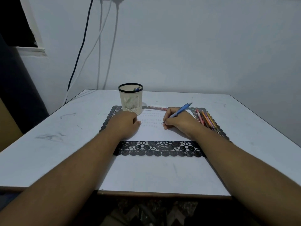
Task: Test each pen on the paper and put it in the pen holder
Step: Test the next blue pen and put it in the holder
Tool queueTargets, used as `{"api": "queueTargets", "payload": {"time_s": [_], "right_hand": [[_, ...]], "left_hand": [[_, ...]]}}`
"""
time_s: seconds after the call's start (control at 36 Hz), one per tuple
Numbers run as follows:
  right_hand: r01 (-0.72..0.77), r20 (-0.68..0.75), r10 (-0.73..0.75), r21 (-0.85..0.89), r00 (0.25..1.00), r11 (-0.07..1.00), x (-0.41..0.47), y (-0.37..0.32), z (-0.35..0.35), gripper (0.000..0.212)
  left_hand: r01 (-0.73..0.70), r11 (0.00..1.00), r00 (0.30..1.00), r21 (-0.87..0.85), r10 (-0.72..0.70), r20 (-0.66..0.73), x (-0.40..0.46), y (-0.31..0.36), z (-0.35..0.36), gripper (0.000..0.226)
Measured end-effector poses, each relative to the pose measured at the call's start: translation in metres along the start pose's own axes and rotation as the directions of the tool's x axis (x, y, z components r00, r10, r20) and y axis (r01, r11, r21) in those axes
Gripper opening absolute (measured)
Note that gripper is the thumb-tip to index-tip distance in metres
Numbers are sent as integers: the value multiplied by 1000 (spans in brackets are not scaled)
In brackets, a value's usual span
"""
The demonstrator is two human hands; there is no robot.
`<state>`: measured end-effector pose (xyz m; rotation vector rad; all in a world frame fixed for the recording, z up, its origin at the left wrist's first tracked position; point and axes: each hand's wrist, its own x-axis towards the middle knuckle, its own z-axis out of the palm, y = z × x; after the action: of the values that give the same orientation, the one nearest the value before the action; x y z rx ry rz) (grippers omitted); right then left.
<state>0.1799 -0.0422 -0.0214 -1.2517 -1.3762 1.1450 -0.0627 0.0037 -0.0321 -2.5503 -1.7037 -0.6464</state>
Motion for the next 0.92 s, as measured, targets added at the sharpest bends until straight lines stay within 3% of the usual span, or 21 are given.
{"api": "queueTargets", "payload": {"time_s": [0.19, 0.56, 0.92], "right_hand": [[63, -8, -63, -85, 998, 994, -8, -1, 4, 12], [68, 2, -68, -27, 998, 997, -6, 1, 10, 17], [66, -14, -67, -81, 998, 995, -2, 3, 12, 15]], "left_hand": [[-4, 1000, 1000, 6, 4, 12, 3, 3, 2, 30], [-26, 999, 1000, 18, 26, 15, 3, 0, 4, 32], [-16, 1000, 999, 25, 15, 29, 3, 0, 6, 32]]}}
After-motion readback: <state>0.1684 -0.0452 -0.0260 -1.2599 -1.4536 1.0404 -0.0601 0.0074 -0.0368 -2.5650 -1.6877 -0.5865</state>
